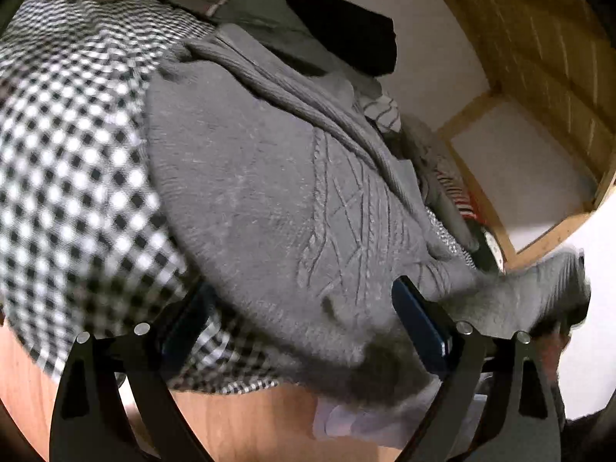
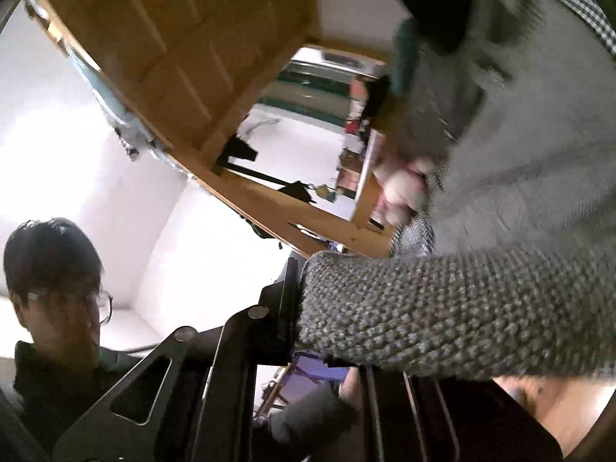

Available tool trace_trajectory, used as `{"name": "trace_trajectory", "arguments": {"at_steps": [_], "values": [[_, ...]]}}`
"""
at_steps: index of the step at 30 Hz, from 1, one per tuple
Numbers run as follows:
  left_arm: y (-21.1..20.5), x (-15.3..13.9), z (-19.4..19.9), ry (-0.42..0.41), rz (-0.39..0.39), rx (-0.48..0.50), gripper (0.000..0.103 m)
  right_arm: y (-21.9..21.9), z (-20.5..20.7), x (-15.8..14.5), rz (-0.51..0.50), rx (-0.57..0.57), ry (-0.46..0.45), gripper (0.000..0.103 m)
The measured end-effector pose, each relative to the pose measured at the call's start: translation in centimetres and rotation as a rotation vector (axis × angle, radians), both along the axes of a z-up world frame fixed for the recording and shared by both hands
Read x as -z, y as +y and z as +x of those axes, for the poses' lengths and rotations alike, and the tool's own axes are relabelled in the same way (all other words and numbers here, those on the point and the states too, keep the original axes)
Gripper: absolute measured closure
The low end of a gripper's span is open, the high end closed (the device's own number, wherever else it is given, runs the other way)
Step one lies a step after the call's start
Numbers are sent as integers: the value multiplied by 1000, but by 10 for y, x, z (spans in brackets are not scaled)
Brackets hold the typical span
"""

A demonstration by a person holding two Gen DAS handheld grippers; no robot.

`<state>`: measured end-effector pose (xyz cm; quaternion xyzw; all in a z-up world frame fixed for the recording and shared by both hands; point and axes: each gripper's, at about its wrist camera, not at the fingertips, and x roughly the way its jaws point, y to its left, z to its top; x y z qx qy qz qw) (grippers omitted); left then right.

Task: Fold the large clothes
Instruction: 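Lift the sweater with the right gripper and fold it over onto itself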

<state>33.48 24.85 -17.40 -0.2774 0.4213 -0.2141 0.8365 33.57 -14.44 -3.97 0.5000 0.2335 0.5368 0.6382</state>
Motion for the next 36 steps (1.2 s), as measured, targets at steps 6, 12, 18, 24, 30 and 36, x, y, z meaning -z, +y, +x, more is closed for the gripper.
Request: {"name": "trace_trajectory", "arguments": {"at_steps": [6, 12, 18, 24, 30, 36], "values": [[1, 17, -55, 5, -256, -4, 6, 24, 74, -42, -27, 33, 27, 93], [-51, 51, -77, 4, -466, 24, 6, 16, 94, -45, 50, 84, 130, 93], [-69, 93, -36, 133, -578, -128, 6, 10, 100, -50, 38, 92, 145, 93], [-58, 100, -17, 96, -638, -163, 6, 6, 97, -52, 29, 66, 133, 93], [-48, 75, -7, 39, -652, -155, 6, -1, 93, -51, 27, 59, 123, 93], [-55, 96, -3, 121, -605, -149, 7, -4, 92, -47, 33, 61, 136, 93]]}}
